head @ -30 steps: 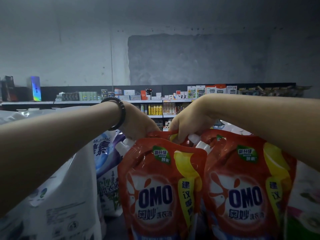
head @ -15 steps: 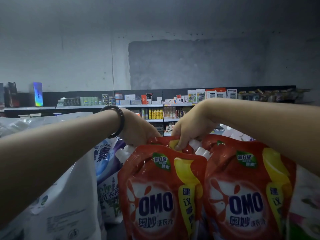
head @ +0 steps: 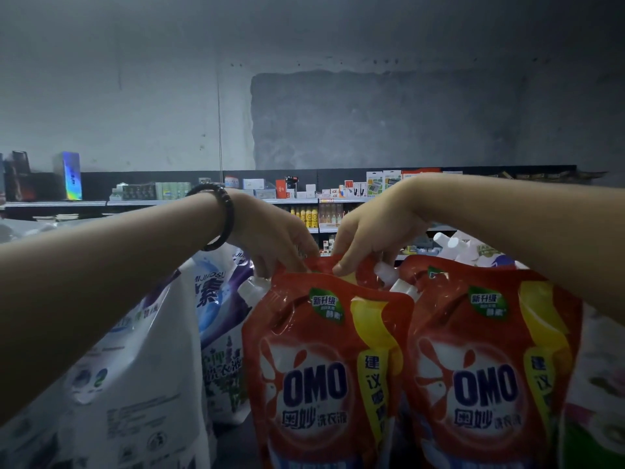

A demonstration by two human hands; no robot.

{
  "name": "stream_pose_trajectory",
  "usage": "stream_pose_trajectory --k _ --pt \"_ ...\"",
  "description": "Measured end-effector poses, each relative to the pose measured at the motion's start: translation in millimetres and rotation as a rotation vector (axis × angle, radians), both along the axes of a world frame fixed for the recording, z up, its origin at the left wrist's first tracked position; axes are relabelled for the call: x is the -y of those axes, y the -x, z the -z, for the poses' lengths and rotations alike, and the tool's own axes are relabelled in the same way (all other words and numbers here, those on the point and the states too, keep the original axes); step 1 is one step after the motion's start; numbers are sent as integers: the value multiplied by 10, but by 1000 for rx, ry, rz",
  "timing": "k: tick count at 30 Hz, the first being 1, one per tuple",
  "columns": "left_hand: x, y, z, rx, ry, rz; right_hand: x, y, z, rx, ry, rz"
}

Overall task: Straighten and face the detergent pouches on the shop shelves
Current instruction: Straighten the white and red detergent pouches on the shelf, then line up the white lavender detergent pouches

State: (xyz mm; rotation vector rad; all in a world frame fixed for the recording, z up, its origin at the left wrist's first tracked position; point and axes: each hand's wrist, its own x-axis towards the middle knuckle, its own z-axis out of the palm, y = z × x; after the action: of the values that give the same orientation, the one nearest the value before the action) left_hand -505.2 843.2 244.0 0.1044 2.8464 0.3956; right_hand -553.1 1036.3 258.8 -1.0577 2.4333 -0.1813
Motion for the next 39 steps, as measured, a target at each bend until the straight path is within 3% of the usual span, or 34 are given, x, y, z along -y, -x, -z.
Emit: stream_pose_trajectory --k 2,9,19,29,39 --pt "-43 -109 -89 11 -64 61 4 -62 -61 -42 56 7" --pt "31 -289 -204 -284 -196 52 76 -275 -90 -198 420 79" --pt "224 -745 -328 -415 -358 53 146 -628 -103 -333 748 210" --pt "60 -1458 -147 -626 -444 -22 122 -1277 -25 -162 981 162" --pt "-69 -2135 492 -761 -517 -99 27 -1671 647 -29 1142 44"
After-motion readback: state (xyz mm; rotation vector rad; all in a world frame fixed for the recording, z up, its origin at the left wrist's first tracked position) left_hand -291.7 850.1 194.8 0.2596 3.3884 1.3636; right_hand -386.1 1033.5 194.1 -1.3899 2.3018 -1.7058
